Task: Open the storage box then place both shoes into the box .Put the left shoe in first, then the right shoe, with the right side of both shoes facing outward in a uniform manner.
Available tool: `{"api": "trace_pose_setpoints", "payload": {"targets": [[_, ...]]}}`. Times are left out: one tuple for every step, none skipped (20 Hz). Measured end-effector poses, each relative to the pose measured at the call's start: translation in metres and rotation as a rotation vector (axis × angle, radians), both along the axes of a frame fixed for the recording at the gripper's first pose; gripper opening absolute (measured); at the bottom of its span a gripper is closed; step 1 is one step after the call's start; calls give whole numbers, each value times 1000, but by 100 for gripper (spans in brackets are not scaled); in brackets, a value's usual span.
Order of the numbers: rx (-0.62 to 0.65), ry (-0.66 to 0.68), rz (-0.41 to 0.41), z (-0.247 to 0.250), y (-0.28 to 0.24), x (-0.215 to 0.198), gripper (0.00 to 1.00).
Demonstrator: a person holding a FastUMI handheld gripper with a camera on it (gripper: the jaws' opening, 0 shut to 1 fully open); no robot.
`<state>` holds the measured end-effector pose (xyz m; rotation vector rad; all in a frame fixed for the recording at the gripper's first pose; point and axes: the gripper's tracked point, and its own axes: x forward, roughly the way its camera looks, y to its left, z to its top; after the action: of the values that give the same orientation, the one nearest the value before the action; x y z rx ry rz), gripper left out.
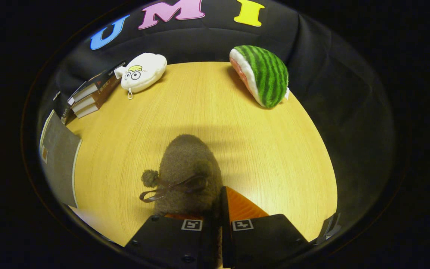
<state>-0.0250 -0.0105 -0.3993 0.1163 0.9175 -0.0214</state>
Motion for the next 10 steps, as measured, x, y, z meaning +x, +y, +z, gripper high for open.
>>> {"api": "trace_pose_setpoints", "payload": {"targets": [[17, 8, -7, 2, 1, -3, 9], [32, 16, -20, 5, 1, -5, 9], [40, 19, -37, 9, -1, -7, 7], [46, 17, -49, 16, -1, -9, 7], [53, 7, -61, 26, -2, -10, 7], [65, -5, -69, 37, 0, -11, 7], [80, -19, -77, 50, 3, -10, 7], [93, -32, -84, 63, 5, -9, 7], [106, -45, -90, 77, 10, -8, 7], [121, -60, -94, 91, 16, -6, 7]]}}
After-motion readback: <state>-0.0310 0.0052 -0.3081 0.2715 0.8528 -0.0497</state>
